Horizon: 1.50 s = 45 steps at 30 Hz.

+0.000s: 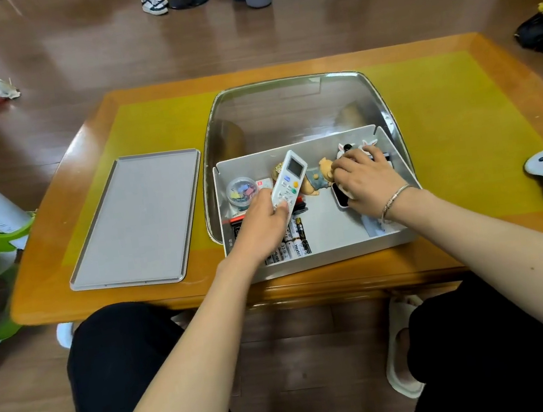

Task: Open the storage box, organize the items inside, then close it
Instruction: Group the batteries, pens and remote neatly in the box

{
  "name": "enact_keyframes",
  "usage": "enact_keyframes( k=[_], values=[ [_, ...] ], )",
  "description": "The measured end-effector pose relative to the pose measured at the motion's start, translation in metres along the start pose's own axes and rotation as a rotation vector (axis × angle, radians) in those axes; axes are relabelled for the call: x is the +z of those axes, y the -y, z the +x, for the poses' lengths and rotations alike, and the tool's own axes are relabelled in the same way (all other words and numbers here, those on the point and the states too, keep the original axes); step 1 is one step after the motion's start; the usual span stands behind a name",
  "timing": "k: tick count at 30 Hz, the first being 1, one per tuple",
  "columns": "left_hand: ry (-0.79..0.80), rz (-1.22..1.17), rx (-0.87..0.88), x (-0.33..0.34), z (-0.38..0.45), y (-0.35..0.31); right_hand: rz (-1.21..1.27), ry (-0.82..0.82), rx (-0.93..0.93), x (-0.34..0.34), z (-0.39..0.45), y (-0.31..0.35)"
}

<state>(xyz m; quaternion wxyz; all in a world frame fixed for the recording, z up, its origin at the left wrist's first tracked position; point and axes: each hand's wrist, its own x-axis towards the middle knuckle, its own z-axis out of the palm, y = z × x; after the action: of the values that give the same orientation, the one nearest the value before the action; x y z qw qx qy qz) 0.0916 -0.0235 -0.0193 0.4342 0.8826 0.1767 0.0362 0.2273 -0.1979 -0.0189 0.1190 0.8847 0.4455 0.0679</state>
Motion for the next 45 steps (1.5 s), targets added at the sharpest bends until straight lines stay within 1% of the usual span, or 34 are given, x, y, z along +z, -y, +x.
enact_keyframes(
  k=[3,5,7,11,14,17,22,26,29,32,35,41,43,45],
  values=[
    [-0.007,0.003,-0.031,-0.001,0.002,-0.002,0.034,-0.057,0.004,0.0,-0.003,-0.006],
    [-0.012,0.05,-0.059,-0.002,0.003,-0.002,0.054,-0.077,0.006,-0.001,-0.005,-0.008],
    [-0.016,0.104,-0.069,-0.005,0.005,-0.003,0.06,-0.067,0.019,-0.002,-0.004,-0.007],
    [-0.006,0.133,-0.068,-0.006,0.005,-0.004,0.01,-0.039,0.064,-0.003,0.001,-0.004],
    [0.009,0.179,-0.063,-0.005,0.004,-0.006,-0.035,-0.052,0.103,-0.001,0.003,-0.006],
    [0.025,0.22,-0.056,-0.002,0.006,-0.011,-0.068,-0.06,0.101,0.0,0.006,-0.004],
    [0.113,0.28,-0.028,0.012,0.011,-0.026,-0.067,-0.064,0.078,0.002,0.009,-0.004],
    [0.167,0.298,-0.045,0.024,0.015,-0.033,-0.06,-0.068,0.082,0.003,0.009,-0.005],
    [0.175,0.271,-0.092,0.029,0.015,-0.035,-0.075,-0.044,0.082,0.003,0.01,-0.005],
    [0.216,0.249,-0.148,0.033,0.015,-0.037,-0.061,-0.035,0.077,0.004,0.011,-0.006],
    [0.256,0.247,-0.156,0.038,0.014,-0.04,-0.023,-0.051,0.079,0.005,0.01,-0.006],
    [0.304,0.449,-0.062,0.047,0.009,-0.041,-0.019,-0.061,0.083,0.004,0.01,-0.007],
    [0.368,0.507,-0.028,0.049,0.006,-0.041,-0.026,-0.056,0.084,0.004,0.011,-0.007],
    [0.47,0.566,0.007,0.053,0.001,-0.041,-0.026,-0.048,0.088,0.004,0.011,-0.007]
  ],
)
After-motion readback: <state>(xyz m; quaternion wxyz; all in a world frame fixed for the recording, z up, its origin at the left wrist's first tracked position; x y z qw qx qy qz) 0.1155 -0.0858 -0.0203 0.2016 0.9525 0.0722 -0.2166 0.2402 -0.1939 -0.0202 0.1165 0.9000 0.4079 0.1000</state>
